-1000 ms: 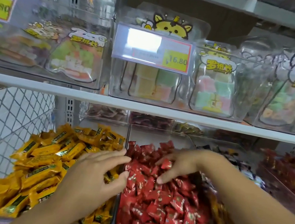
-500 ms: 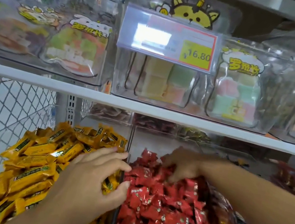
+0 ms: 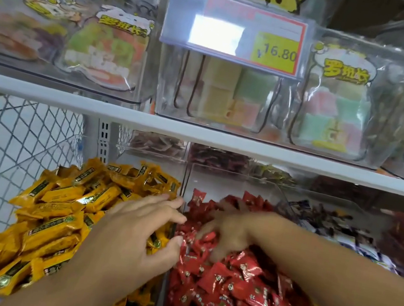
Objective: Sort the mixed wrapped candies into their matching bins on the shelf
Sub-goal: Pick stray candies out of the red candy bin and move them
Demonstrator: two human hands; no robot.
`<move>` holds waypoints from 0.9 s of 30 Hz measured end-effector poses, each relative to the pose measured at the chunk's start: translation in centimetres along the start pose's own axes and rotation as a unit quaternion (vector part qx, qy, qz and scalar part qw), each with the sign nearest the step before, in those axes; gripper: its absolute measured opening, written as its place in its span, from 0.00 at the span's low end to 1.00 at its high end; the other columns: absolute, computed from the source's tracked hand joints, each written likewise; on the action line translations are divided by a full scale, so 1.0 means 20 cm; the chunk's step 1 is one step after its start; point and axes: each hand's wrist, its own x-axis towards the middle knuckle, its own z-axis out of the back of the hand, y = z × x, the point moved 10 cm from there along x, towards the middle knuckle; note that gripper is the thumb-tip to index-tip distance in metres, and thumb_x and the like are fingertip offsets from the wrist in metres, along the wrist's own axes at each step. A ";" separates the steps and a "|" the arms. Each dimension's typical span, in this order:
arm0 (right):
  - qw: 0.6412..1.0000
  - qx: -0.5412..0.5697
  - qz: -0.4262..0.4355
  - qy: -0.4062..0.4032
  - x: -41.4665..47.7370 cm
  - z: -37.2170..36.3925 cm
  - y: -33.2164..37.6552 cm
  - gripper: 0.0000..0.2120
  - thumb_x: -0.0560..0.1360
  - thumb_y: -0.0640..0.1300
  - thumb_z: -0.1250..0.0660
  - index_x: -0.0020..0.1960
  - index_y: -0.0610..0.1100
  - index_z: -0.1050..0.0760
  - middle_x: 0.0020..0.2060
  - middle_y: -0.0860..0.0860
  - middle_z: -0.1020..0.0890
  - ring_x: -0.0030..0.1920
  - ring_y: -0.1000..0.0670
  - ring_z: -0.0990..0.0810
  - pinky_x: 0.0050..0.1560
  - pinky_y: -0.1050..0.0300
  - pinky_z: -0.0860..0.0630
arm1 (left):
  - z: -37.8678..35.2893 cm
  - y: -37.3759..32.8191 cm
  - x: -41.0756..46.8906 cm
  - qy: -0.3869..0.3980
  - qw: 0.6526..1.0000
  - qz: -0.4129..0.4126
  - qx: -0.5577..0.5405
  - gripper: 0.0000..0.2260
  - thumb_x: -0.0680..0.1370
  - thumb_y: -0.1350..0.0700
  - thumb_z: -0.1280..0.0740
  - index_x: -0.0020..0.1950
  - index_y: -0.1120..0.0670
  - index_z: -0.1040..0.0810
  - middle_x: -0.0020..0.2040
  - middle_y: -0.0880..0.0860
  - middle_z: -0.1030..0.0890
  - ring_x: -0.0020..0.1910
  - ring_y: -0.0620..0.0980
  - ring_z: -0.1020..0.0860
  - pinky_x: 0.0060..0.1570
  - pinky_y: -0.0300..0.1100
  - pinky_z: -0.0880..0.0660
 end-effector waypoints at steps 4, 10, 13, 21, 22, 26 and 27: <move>0.998 -0.033 -0.044 -0.017 -0.08 0.07 -0.16 0.38 0.66 0.70 0.33 0.73 0.60 0.38 0.77 0.57 0.50 0.77 0.45 0.55 0.73 0.35 0.51 | -0.01 0.00 0.01 -0.005 1.000 -0.004 0.001 0.23 0.70 0.33 0.52 0.60 0.34 0.28 0.64 0.22 0.40 0.68 0.21 0.51 0.62 0.22 0.55; 0.997 0.068 0.036 -0.025 -0.26 0.17 0.05 0.34 0.67 0.69 0.32 0.70 0.65 0.35 0.77 0.57 0.49 0.77 0.48 0.53 0.75 0.41 0.50 | 0.00 0.00 0.00 -0.017 1.000 -0.008 -0.022 0.22 0.70 0.34 0.48 0.59 0.36 0.25 0.63 0.23 0.37 0.67 0.21 0.47 0.62 0.22 0.53; 0.994 0.003 0.107 0.011 -0.20 0.02 0.31 0.33 0.67 0.69 0.31 0.69 0.66 0.37 0.77 0.59 0.51 0.77 0.48 0.59 0.74 0.36 0.57 | 0.00 0.00 0.01 -0.017 0.999 -0.006 -0.029 0.21 0.70 0.35 0.47 0.58 0.37 0.25 0.65 0.26 0.34 0.68 0.24 0.45 0.64 0.24 0.51; 0.998 -0.011 -0.003 -0.063 -0.13 0.10 -0.05 0.27 0.68 0.66 0.32 0.66 0.64 0.29 0.77 0.58 0.49 0.77 0.46 0.52 0.75 0.41 0.51 | -0.01 -0.01 0.00 -0.013 0.999 -0.005 -0.032 0.20 0.71 0.36 0.48 0.58 0.37 0.26 0.67 0.28 0.34 0.70 0.29 0.41 0.67 0.35 0.45; 0.997 -0.008 0.000 -0.074 -0.16 0.13 -0.07 0.26 0.69 0.66 0.32 0.66 0.63 0.28 0.77 0.56 0.47 0.77 0.47 0.49 0.75 0.45 0.50 | -0.01 0.00 0.00 -0.013 0.999 -0.004 -0.032 0.20 0.71 0.36 0.48 0.58 0.37 0.26 0.66 0.28 0.34 0.69 0.29 0.41 0.67 0.34 0.46; 0.983 0.157 0.020 -0.090 -0.34 0.22 -0.15 0.24 0.74 0.62 0.35 0.69 0.59 0.30 0.73 0.56 0.35 0.72 0.52 0.38 0.64 0.63 0.44 | -0.01 0.00 0.00 -0.012 0.999 -0.008 -0.032 0.21 0.71 0.35 0.48 0.58 0.37 0.26 0.64 0.24 0.36 0.68 0.25 0.43 0.65 0.32 0.47; 0.981 0.163 0.003 -0.101 -0.36 0.24 -0.19 0.27 0.74 0.63 0.36 0.71 0.58 0.33 0.72 0.56 0.35 0.71 0.51 0.36 0.63 0.62 0.41 | -0.01 0.00 0.00 -0.011 0.999 -0.009 -0.033 0.21 0.71 0.35 0.48 0.59 0.37 0.26 0.63 0.23 0.37 0.67 0.24 0.44 0.65 0.30 0.48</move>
